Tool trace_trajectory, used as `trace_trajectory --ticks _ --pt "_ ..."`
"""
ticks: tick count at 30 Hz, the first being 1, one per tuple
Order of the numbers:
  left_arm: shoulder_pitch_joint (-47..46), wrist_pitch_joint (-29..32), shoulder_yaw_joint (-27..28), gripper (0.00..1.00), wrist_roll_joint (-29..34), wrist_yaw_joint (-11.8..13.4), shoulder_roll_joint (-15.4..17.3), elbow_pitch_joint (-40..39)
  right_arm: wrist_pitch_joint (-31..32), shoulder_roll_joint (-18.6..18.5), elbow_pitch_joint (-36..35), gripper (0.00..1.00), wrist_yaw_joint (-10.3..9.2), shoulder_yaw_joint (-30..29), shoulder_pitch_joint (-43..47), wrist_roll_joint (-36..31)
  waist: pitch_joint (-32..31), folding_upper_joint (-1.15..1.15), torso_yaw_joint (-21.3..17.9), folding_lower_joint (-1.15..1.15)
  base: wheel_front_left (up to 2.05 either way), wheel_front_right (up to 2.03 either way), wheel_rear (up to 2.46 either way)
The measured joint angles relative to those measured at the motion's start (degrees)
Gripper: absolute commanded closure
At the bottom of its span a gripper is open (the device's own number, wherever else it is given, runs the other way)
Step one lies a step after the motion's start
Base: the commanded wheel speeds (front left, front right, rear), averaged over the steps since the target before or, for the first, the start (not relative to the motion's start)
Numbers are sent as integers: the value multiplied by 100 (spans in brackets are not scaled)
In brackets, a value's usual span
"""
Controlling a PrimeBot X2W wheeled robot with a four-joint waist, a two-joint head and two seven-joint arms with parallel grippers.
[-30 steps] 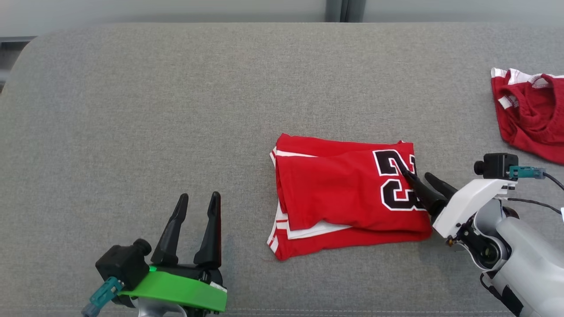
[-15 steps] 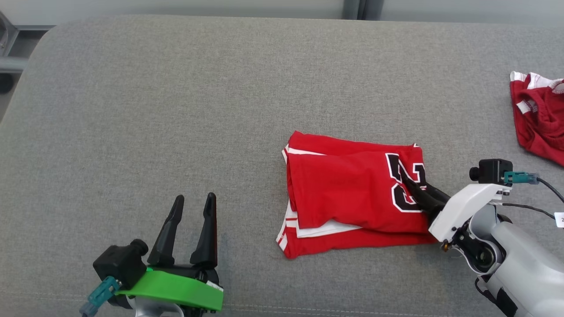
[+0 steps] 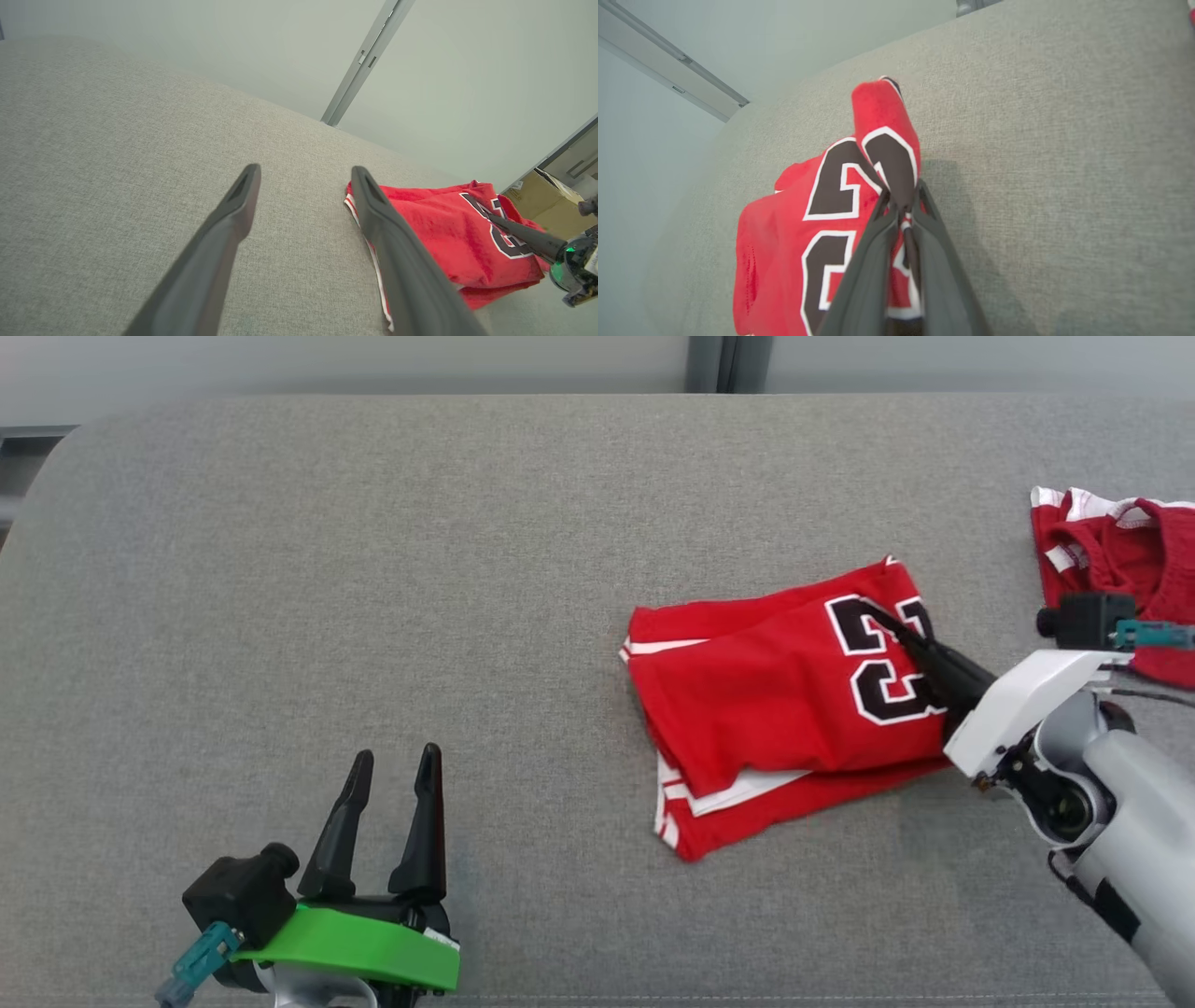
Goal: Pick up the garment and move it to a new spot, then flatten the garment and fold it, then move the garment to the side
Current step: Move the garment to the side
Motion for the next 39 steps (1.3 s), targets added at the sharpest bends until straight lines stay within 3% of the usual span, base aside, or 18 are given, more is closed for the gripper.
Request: trace_trajectory --ticks 16,23,30,39 --pt "21 1 -142 0 -1 1 -1 1 258 -1351 -79 100 0 -405 -778 -237 -163 0 -467 0 0 0 0" --pt "20 8 -194 0 -1 0 -1 -31 439 -1460 -60 100 -21 -497 -1043 -237 -18 0 -449 0 0 0 0" --pt "2 14 -214 0 42 -1 2 -98 522 -1716 92 100 -259 -657 -1323 -246 216 0 -319 0 0 0 0" --pt "-20 67 -208 0 148 -1 127 -275 575 -2023 298 100 -421 -833 -1473 -312 480 0 -143 0 0 0 0"
